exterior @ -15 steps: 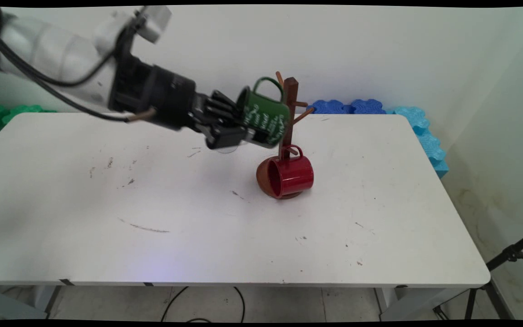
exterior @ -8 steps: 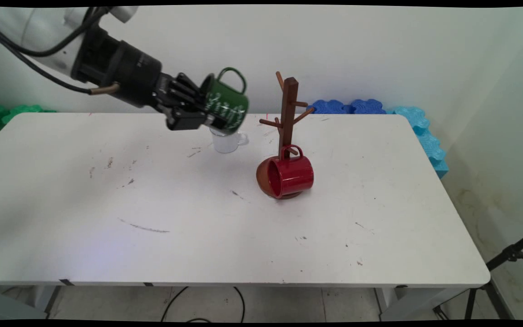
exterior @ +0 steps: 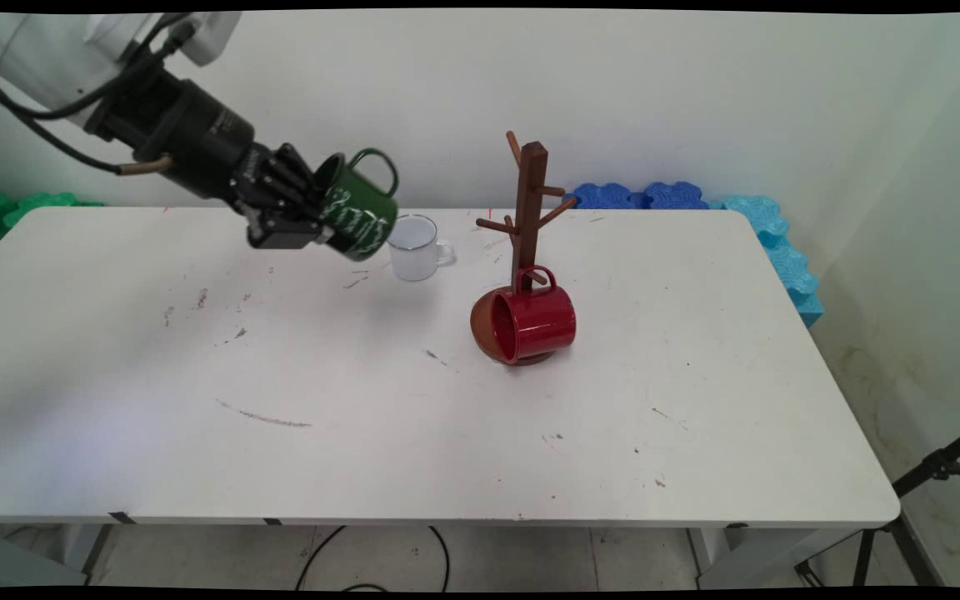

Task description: Place the picked object on the table

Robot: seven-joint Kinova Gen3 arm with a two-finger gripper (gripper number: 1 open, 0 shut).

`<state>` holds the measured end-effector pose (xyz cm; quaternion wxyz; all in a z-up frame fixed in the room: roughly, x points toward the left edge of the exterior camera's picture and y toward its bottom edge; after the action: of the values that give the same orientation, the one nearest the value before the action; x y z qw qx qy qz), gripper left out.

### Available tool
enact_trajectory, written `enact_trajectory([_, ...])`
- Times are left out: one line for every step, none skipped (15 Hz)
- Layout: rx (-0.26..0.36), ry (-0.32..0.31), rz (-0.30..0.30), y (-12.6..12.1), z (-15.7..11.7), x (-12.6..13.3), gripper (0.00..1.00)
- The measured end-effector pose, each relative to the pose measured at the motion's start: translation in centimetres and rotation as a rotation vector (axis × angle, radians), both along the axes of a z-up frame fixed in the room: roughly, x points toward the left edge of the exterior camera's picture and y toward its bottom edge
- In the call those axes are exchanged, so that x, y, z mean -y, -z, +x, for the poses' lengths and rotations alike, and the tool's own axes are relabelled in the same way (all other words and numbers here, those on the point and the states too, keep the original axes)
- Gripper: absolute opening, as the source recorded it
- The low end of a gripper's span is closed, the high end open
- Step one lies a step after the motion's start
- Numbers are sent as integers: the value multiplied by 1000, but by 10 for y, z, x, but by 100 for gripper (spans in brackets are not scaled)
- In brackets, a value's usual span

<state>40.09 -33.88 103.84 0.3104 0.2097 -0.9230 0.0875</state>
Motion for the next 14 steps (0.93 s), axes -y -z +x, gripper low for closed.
enact_trajectory([31, 6, 3, 1, 2, 1, 0])
enact_trajectory([67, 13, 7, 3, 4, 1, 0])
enact_trajectory([102, 19, 9, 5, 5, 2, 0])
enact_trajectory([130, 25, 11, 7, 6, 3, 0])
enact_trajectory([164, 33, 12, 11, 6, 5, 0])
enact_trajectory([195, 40, 13, 15, 6, 7, 0])
enact_trajectory([223, 47, 12, 19, 7, 9, 0])
enact_trajectory([241, 51, 12, 22, 6, 11, 0])
enact_trajectory([266, 56, 12, 27, 6, 13, 0])
enact_trajectory([294, 65, 12, 32, 5, 16, 0])
enact_trajectory([317, 71, 11, 37, 4, 19, 0])
enact_trajectory([342, 79, 10, 44, 3, 23, 0])
enact_trajectory([366, 89, 6, 51, 2, 27, 0])
enact_trajectory([385, 98, 4, 56, 0, 30, 0])
